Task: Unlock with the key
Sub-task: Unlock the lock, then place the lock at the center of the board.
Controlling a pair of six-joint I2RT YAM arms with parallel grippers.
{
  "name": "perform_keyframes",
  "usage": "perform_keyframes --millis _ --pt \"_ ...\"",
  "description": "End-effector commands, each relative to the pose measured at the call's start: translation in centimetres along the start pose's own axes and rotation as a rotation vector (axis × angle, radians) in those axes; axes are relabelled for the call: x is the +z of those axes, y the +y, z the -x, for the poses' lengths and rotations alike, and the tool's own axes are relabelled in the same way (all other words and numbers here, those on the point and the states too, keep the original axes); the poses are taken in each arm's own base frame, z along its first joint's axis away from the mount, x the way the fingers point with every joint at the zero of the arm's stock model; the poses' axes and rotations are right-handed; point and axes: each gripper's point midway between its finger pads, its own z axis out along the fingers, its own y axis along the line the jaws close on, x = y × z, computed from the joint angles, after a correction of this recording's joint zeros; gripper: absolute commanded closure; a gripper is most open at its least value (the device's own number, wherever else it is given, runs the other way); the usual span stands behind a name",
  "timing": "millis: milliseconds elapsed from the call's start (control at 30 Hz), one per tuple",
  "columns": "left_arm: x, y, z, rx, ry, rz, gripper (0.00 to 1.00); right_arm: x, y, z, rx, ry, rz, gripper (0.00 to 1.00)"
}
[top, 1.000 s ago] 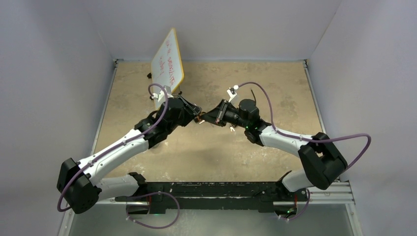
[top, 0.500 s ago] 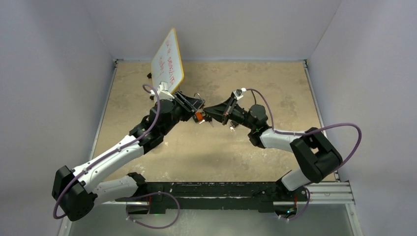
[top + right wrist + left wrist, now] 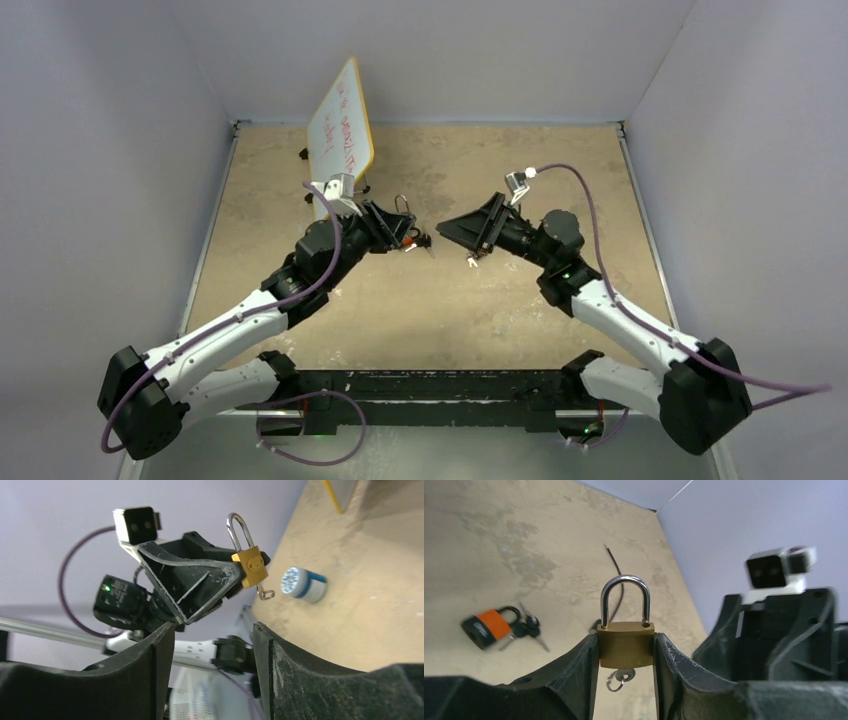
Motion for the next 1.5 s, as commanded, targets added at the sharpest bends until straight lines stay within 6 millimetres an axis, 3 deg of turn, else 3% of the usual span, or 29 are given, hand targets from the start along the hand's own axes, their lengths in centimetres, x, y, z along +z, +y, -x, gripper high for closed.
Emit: perform_keyframes --millis 0,167,300,567,867,1033,1233,1467 --pt "-1.0 -2.4 2.9 0.367 -0.146 -0.174 0.93 -1.9 -2.6 -0.4 -0.367 0.082 -0.214 0.39" --pt "-2.5 -4.8 1.1 0.703 -0.132 -0.415 0.96 -1.1 -0.7 3.0 -0.575 0.066 -0.323 0.37" --pt "-2.8 -5.6 0.3 0.806 -0.114 -0.498 0.98 0.7 0.7 3.5 -0.617 0.129 -0.283 0.39" --pt "-2.5 -6.3 -0.7 0.776 -0.073 -0.552 0.99 1.4 1.4 1.2 -0.687 0.313 -0.146 0.39" --pt "-1.9 -5.6 -1.6 0.715 -0.016 -0.52 0.99 0.7 0.8 1.3 -0.672 0.274 -0.184 0.39" --pt "-2.3 -5.8 -2.4 0.731 -0.001 -0.565 0.99 1.2 1.3 2.1 -0.692 0.226 -0.176 0.36" --pt "-3.5 -7.0 -5.3 0.764 0.115 -0.741 1.0 2.2 0.4 2.3 -0.628 0.248 -0.209 0.36" --pt "-3.9 -7.4 -5.8 0.741 0.136 -0.777 1.0 2.1 -1.6 2.4 -0.592 0.268 -0.292 0.36"
